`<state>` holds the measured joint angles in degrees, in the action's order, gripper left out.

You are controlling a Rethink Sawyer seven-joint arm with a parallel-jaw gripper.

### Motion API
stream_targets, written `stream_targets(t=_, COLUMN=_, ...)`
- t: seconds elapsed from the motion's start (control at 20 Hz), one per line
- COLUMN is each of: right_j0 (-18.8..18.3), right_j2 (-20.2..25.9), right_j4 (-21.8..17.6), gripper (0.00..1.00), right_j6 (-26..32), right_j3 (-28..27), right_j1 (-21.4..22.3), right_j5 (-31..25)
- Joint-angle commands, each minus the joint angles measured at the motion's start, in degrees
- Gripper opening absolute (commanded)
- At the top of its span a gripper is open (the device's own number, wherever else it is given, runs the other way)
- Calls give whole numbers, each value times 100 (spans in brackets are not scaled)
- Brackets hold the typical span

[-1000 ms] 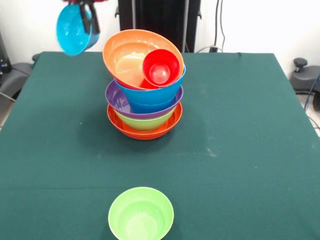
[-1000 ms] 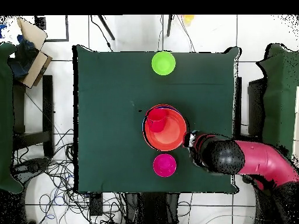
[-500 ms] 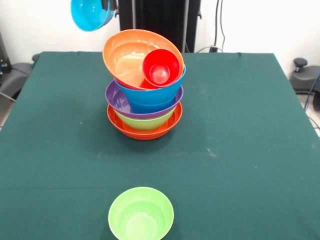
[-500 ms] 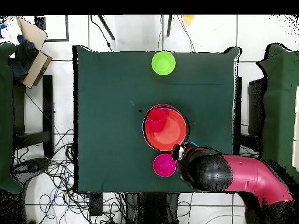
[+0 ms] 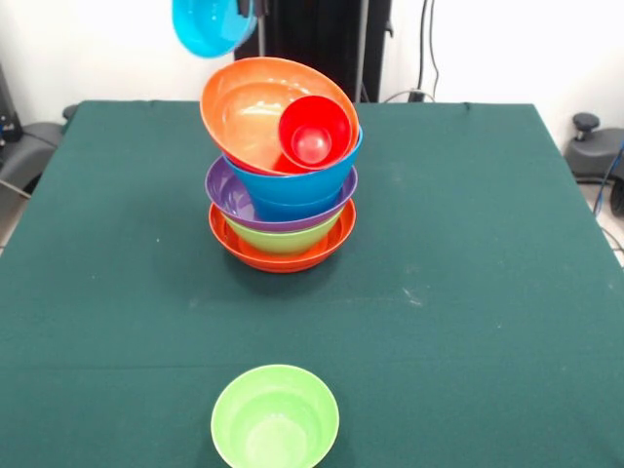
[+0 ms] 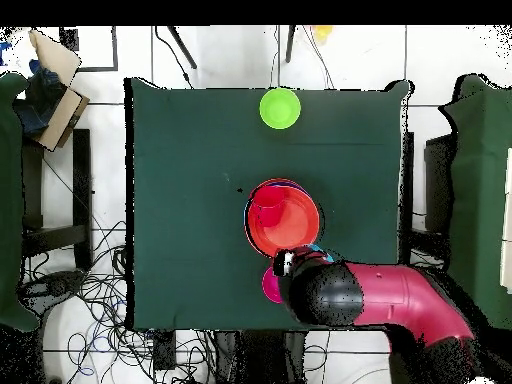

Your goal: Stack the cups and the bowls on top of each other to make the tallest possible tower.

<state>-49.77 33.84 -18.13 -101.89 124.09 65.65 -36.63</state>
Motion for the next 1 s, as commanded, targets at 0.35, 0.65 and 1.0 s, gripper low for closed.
stream_targets(t=0.35, right_j0=712, right_j2=-688, right_j4=-138, gripper=0, right_j6=-607, right_j3=-1676, right_j1=-1408, right_j5=-595)
stream_targets(t=0.65, right_j0=862, right_j2=-853, right_j4=-135, gripper=0, right_j6=-462, right_j3=-2204, right_j1=-1715, right_j5=-807)
stream_targets(t=1.0, right_j0=876, right_j2=-962, right_j4=-79, gripper=0, right_j6=-426, right_j3=-1994, right_j1=-1593, right_j5=-617)
